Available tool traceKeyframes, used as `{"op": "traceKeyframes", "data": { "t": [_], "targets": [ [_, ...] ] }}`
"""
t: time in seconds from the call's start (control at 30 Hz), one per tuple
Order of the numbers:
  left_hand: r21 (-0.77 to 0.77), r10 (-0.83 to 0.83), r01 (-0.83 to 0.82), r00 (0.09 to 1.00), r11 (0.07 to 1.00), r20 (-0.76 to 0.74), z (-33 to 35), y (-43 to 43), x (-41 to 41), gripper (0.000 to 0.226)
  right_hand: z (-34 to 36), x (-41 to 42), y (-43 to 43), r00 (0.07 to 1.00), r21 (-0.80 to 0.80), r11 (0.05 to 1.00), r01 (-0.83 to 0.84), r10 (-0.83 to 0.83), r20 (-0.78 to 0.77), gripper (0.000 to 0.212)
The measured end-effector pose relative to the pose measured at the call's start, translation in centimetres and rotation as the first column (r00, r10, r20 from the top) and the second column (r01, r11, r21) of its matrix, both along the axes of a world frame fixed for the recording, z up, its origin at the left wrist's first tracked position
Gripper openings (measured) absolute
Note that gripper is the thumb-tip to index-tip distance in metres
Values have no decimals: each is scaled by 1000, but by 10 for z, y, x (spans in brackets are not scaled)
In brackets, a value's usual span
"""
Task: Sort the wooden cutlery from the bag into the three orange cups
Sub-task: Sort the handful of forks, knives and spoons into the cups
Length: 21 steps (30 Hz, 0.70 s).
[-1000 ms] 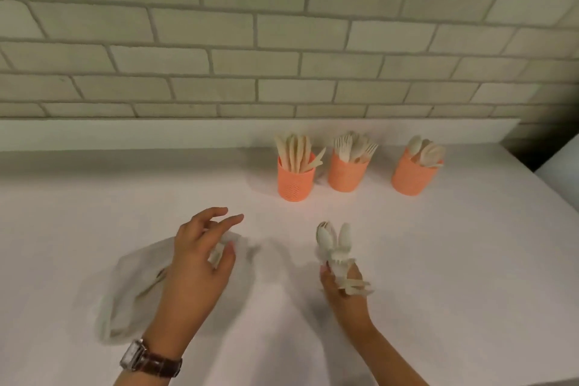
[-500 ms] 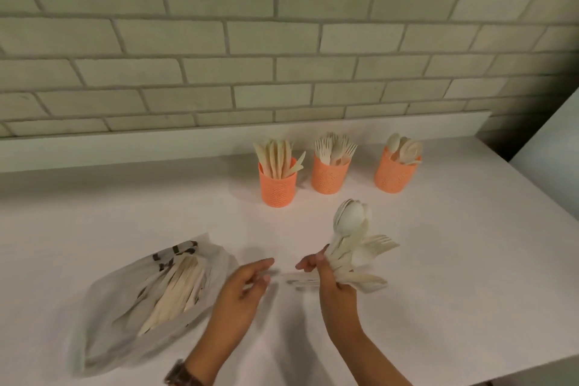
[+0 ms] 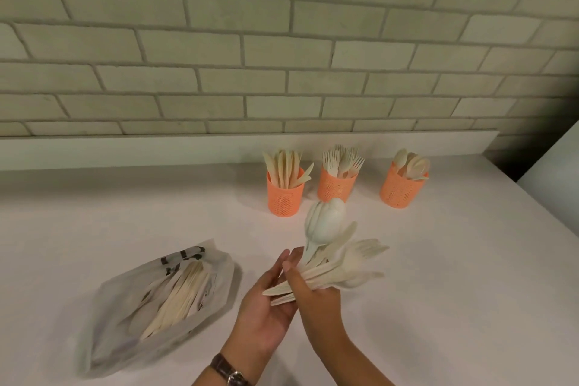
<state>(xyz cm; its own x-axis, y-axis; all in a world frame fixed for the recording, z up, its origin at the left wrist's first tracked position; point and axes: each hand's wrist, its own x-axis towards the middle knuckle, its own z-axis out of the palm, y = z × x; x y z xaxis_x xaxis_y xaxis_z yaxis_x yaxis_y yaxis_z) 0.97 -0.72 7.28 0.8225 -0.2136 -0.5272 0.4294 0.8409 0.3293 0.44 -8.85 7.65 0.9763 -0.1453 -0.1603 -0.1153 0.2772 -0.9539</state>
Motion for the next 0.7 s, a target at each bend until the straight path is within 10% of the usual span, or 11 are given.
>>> {"op": "traceKeyframes", "data": {
  "t": [0.3, 0.5, 0.7],
  "targets": [
    [-135, -69, 67, 998, 989, -4, 14, 5, -5, 47, 1, 5, 4, 993, -20, 1000, -13, 15, 115, 33],
    [257, -78, 76, 997, 963, -1, 19, 0, -7, 34, -10, 4, 10, 998, -162, 986, -48, 52, 20, 77],
    [425, -102, 74, 994, 902, 43, 28, 0, -11, 30, -9, 10, -1, 976, -224, 960, -166, 193, 102, 28]
  ]
}}
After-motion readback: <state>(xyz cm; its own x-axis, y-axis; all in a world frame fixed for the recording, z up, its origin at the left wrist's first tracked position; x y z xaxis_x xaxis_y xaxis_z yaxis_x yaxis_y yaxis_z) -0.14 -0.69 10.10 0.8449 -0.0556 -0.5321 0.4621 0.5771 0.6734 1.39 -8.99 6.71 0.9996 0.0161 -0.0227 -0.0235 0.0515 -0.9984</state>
